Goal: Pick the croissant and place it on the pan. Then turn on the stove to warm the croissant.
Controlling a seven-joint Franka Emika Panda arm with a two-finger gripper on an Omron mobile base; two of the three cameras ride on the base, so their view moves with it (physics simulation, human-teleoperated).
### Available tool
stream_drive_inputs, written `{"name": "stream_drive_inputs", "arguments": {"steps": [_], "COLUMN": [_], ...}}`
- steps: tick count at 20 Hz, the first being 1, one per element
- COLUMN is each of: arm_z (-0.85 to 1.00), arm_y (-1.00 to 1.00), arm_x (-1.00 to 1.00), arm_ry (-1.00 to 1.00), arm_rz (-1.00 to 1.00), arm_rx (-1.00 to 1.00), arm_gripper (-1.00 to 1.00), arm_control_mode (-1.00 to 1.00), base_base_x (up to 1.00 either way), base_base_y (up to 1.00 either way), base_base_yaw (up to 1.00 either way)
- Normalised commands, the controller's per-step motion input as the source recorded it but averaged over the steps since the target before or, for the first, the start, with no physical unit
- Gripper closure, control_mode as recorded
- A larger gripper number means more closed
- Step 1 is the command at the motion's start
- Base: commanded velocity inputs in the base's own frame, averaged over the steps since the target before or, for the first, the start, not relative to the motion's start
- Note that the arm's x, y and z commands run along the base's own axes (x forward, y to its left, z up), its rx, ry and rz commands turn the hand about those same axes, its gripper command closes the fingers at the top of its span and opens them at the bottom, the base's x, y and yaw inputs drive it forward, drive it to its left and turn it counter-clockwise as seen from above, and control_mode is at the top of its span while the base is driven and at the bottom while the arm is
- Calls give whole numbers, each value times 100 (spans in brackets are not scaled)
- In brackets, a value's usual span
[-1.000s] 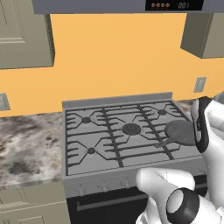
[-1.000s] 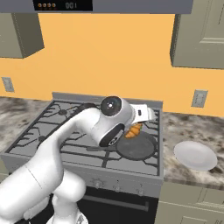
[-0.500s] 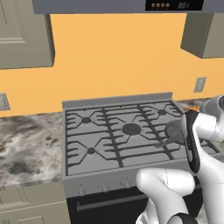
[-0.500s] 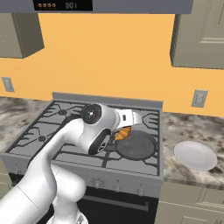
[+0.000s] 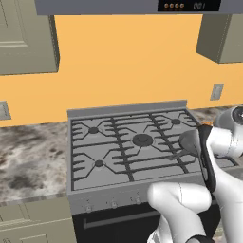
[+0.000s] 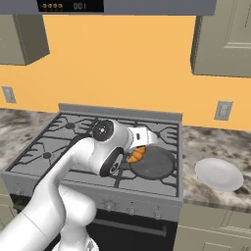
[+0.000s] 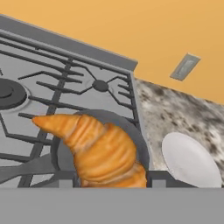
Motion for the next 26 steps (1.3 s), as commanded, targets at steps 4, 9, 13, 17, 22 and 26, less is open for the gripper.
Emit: {"name": "stream_drive_inputs", "arguments": {"steps": [4,9,13,17,22,26], "arm_z": [-7,-3,-15,-31,0,-14], "arm_y": [0,0,0,0,0,-3], "arm_x": [0,6,4,12,20,6], "arm_ry": [18,7,9,12,0,1], "arm_rz": [0,0,0,0,0,0], "arm_rx": [1,0,0,0,0,0], "arm_gripper": [100,100,100,100,100,100], "arm_control_mode": [-100,-100,-100,-100,-100,-100], "base_base_x": [0,0,0,0,0,0], "base_base_y": [0,0,0,0,0,0], "base_base_yaw": [0,0,0,0,0,0]}}
